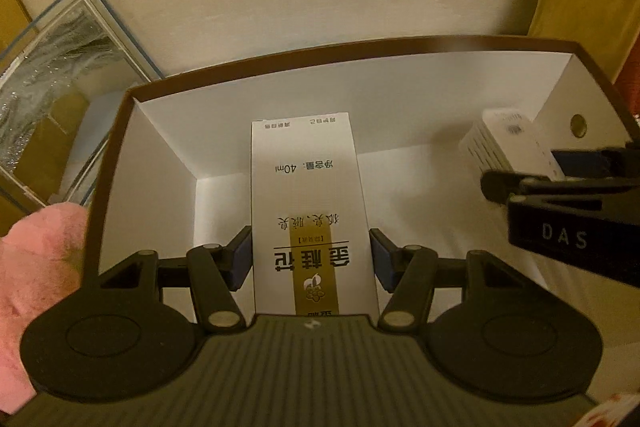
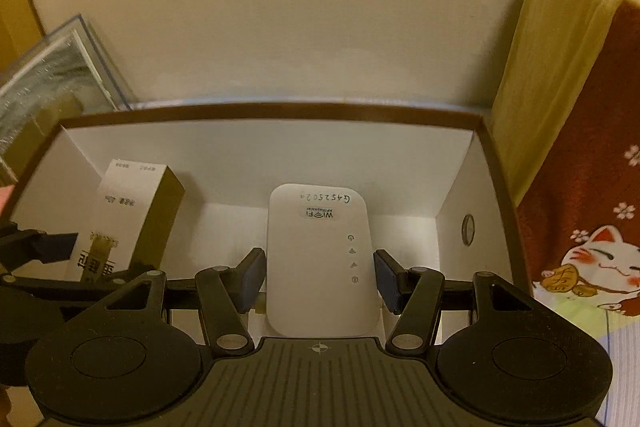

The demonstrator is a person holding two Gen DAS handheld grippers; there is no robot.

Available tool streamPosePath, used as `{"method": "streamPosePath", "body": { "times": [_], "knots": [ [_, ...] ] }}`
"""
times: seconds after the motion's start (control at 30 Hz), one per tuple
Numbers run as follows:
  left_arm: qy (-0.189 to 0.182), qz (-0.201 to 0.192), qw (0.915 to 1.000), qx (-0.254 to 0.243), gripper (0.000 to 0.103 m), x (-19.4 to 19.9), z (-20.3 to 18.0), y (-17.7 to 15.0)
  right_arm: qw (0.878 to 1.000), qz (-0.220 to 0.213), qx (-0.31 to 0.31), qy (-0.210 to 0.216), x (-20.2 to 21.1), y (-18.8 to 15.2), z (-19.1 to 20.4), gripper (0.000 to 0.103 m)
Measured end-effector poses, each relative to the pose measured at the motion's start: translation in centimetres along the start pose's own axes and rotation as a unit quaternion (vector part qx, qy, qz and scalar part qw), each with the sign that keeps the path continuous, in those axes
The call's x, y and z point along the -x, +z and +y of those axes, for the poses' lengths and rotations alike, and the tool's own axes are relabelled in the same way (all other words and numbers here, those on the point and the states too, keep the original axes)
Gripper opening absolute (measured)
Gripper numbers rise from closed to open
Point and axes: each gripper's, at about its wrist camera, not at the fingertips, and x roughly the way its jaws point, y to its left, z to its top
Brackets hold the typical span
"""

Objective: Organize rigid objects
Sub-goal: 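Lower the white box with the left tool while the right tool lowers the extender, then open both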

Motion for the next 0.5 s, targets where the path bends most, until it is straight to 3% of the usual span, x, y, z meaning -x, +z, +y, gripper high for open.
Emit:
{"method": "streamPosePath", "body": {
  "times": [0.17,0.27,0.5],
  "knots": [
    [-0.011,0.003,0.9999,0.006,0.057,-0.9,-0.2,0.5,1.000,-0.027,-0.003,-0.002,0.6,0.8,0.0,0.053],
    [-0.016,-0.010,0.9998,-0.009,0.069,-0.4,-0.2,0.6,1.000,-0.022,-0.001,0.013,1.4,0.7,-0.2,0.054],
    [-0.022,-0.024,0.9995,0.003,0.069,1.8,0.6,-0.4,0.999,-0.016,0.008,0.041,4.0,-0.9,-0.1,0.059]
  ]
}}
